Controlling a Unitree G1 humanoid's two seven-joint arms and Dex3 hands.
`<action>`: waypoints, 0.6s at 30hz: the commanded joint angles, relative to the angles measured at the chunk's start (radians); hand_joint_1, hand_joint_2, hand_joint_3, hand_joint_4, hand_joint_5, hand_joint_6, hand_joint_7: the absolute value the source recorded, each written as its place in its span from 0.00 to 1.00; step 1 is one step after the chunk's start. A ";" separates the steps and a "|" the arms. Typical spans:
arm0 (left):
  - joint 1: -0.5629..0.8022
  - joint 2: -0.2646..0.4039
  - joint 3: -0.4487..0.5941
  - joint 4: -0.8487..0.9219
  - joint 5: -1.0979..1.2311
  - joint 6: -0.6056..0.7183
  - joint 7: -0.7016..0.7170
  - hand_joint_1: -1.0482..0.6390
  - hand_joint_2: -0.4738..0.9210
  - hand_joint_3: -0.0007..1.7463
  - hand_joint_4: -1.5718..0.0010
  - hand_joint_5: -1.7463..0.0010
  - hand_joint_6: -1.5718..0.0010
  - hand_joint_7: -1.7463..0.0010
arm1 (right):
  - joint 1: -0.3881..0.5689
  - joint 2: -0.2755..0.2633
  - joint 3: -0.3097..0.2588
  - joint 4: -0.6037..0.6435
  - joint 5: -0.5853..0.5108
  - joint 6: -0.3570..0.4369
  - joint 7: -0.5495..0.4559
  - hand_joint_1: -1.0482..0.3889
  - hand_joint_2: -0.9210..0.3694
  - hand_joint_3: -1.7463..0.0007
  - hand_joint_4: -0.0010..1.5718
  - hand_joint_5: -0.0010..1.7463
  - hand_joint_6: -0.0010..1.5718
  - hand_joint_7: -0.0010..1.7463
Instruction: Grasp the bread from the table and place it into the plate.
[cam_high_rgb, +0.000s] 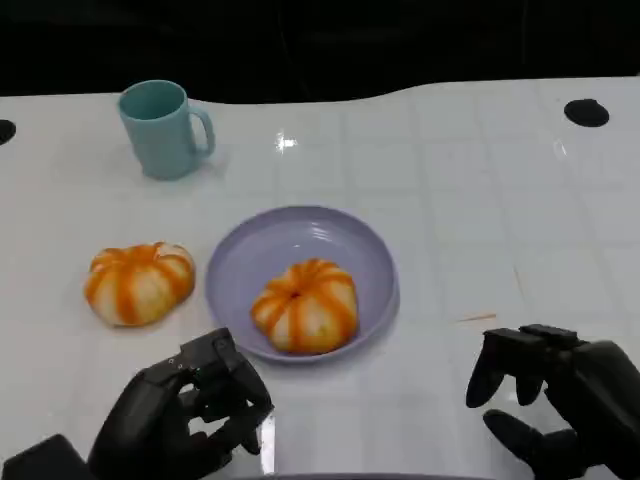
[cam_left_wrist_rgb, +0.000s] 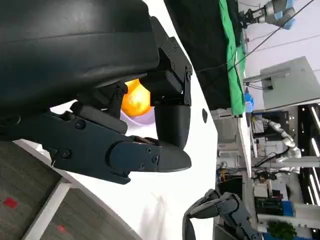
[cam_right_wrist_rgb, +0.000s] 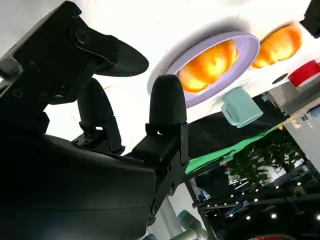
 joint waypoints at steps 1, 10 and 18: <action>0.004 0.009 0.010 0.011 -0.016 -0.017 -0.013 0.31 1.00 0.17 0.58 0.00 0.62 0.13 | -0.007 -0.011 0.000 0.013 0.001 -0.012 -0.020 0.66 0.53 0.32 0.46 0.99 0.41 0.85; 0.007 0.011 0.014 0.008 -0.023 -0.016 -0.020 0.31 1.00 0.17 0.58 0.00 0.62 0.14 | -0.001 -0.011 0.004 0.001 0.011 -0.010 -0.014 0.67 0.53 0.33 0.47 0.97 0.43 0.82; 0.009 0.011 0.012 0.006 -0.009 -0.025 -0.011 0.30 1.00 0.17 0.58 0.00 0.62 0.14 | 0.002 -0.013 0.000 -0.011 0.014 -0.001 -0.008 0.67 0.52 0.33 0.47 0.98 0.43 0.82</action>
